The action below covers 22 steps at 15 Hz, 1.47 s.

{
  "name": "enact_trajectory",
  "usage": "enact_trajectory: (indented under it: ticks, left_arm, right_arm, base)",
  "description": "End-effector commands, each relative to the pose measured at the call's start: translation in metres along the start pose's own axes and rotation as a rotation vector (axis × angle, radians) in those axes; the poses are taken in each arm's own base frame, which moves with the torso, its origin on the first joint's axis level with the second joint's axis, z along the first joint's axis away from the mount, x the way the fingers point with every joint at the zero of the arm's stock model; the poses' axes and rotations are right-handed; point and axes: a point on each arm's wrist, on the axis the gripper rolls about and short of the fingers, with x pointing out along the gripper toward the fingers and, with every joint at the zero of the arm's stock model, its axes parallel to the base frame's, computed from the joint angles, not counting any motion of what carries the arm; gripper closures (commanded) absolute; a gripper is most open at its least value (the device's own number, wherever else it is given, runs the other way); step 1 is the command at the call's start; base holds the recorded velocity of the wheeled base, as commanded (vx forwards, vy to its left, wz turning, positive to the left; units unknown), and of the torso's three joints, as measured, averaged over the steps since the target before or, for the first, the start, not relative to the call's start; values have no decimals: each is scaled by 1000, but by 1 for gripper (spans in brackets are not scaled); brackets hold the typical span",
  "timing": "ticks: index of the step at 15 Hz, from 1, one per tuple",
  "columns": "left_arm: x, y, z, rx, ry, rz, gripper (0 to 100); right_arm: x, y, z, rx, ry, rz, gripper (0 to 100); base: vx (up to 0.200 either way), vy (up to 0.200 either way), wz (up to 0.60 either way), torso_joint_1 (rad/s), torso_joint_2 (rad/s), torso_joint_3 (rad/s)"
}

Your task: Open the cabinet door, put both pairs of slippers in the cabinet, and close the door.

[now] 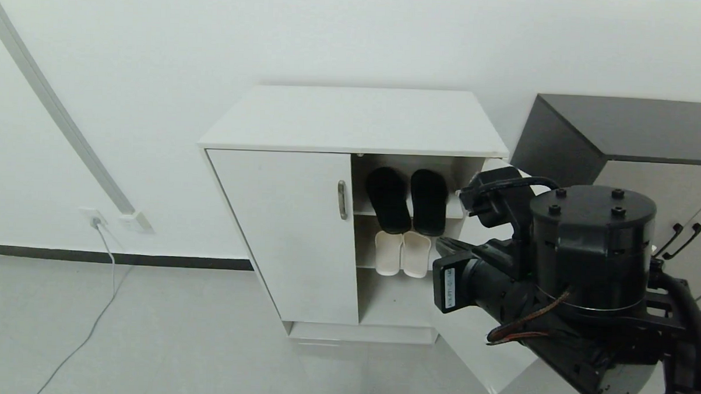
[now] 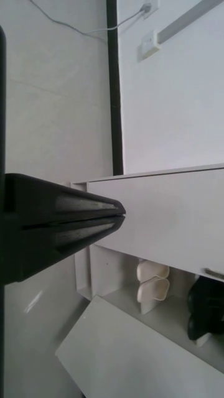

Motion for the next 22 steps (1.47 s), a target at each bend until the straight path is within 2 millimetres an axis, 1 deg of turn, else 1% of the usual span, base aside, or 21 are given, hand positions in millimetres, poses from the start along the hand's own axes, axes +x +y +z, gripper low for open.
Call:
enact_trajectory:
  ticks: [1,7,12,22]
  left_arm:
    - [0,0,0,0,1,0,100]
    - [0,0,0,-2,1,-1,100]
    - [0,0,0,-2,1,-1,100]
    - [0,0,0,-2,1,-1,100]
  right_arm:
    - [1,0,-1,0,3,-1,100]
    - [0,0,-2,-2,5,-3,100]
    - [6,-5,-5,-3,17,-25,100]
    - [8,-5,-7,-7,23,-21,100]
  base:
    - [0,0,0,227,-535,-315]
    - [0,0,0,256,-579,-327]
    - [0,0,0,212,-474,-265]
    - [0,0,0,6,-11,-7]
